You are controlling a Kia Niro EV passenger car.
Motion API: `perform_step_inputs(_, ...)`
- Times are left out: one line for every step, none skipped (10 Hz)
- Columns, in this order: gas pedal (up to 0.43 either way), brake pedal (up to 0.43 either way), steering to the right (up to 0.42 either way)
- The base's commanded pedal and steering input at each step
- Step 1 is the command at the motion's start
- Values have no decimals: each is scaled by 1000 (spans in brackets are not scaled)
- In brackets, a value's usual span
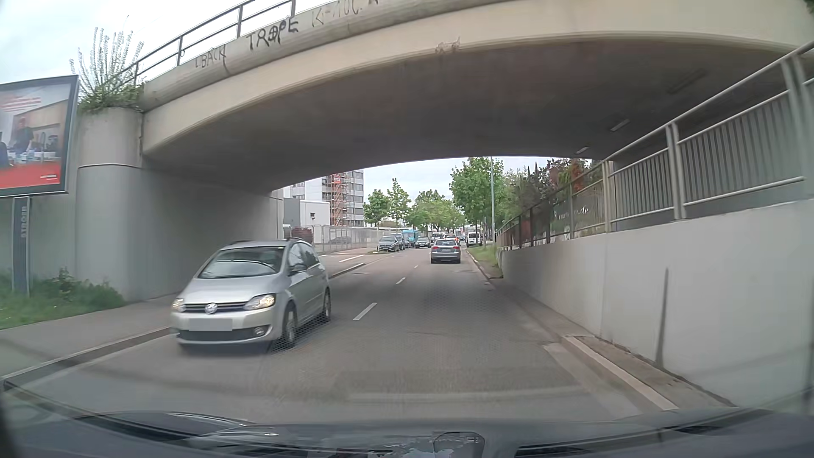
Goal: Follow the waypoints while adhering to traffic rules and regulations
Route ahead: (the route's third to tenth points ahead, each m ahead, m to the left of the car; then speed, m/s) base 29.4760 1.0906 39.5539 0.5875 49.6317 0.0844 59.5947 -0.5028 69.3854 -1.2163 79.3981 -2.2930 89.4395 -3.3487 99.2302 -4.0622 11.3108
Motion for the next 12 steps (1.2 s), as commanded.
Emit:
perform_step_inputs(47, 0, 14)
perform_step_inputs(47, 0, 14)
perform_step_inputs(47, 0, 13)
perform_step_inputs(47, 0, 13)
perform_step_inputs(47, 0, 13)
perform_step_inputs(47, 0, 13)
perform_step_inputs(47, 0, 12)
perform_step_inputs(59, 0, 12)
perform_step_inputs(59, 0, 12)
perform_step_inputs(59, 0, 11)
perform_step_inputs(59, 0, 10)
perform_step_inputs(59, 0, 9)
